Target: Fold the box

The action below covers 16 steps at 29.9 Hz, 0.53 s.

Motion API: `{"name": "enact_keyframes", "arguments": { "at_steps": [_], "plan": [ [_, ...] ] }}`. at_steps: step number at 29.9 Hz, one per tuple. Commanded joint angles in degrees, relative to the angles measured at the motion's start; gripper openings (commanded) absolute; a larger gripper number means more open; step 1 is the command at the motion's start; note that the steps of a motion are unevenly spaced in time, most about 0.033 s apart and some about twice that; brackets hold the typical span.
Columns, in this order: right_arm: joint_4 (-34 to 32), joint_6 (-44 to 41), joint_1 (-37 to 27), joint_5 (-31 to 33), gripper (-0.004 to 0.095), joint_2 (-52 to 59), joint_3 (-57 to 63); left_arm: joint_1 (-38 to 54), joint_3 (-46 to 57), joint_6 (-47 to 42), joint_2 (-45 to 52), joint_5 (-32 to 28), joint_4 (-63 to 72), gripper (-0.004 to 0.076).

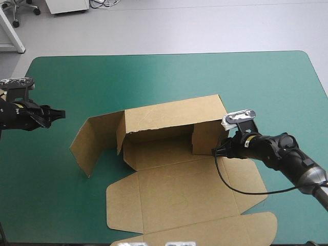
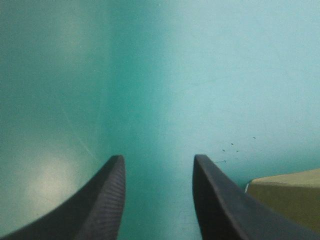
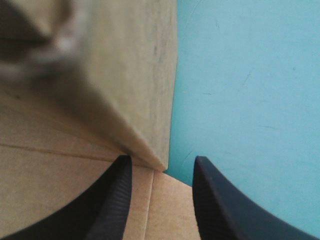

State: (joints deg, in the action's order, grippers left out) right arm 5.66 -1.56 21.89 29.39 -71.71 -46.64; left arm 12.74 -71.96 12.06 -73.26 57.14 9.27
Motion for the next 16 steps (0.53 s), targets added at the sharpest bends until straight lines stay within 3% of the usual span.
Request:
{"name": "enact_keyframes", "arguments": {
  "at_steps": [1, 16],
  "plan": [
    [0.5, 0.6, 0.1, -9.6, 0.0381, 2.0, 1.2, 0.1, -1.4, 0.0, 1.9, -3.0, 1.6, 0.0314],
    [2.8, 4.2, 0.1, -18.7, 0.0380, -0.9, 1.4, 0.1, -1.4, 0.0, 2.1, -3.5, 1.6, 0.0314]
  ]
}}
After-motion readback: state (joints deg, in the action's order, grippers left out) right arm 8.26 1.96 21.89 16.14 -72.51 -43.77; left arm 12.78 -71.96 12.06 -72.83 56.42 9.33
